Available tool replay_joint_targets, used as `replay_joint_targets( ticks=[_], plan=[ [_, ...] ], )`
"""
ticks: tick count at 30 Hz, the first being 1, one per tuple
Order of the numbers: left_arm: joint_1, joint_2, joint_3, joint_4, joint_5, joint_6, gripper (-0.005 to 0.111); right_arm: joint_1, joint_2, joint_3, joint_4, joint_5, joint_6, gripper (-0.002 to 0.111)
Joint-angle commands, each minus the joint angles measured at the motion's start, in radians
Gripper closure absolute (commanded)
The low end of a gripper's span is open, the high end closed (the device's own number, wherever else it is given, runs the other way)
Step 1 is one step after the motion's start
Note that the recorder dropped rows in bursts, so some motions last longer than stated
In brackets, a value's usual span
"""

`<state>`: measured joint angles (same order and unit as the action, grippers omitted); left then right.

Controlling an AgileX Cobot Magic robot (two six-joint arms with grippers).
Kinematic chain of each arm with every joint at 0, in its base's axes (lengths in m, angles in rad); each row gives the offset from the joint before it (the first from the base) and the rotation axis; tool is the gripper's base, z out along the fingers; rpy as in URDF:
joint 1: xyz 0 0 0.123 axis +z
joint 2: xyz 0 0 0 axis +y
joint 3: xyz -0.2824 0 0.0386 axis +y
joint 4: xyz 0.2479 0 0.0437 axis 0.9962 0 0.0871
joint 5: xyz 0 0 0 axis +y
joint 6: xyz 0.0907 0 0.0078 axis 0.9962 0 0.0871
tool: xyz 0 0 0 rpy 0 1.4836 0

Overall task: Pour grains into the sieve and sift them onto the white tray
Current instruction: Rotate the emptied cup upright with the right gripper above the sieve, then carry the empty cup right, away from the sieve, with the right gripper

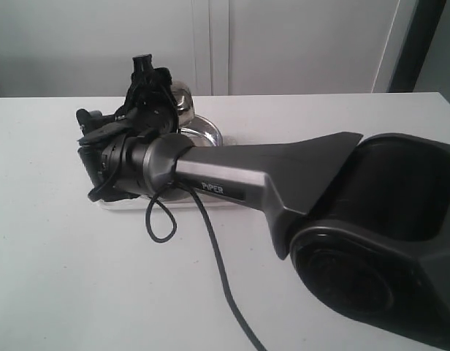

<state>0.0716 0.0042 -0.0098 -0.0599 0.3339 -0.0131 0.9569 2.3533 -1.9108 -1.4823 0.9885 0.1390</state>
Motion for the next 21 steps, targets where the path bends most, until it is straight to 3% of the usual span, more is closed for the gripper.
replay_joint_targets(
  ticks=[1,21],
  plan=[
    [0.001,-0.004,0.01,-0.006,0.002,-0.008,0.107,-0.001,-0.042,-0.005,0.07,0.008,0.023,0.108],
    [0.001,-0.004,0.01,-0.006,0.002,-0.008,0.107,-0.021,-0.179,0.021,0.478,-0.185,0.023,0.108]
  ],
)
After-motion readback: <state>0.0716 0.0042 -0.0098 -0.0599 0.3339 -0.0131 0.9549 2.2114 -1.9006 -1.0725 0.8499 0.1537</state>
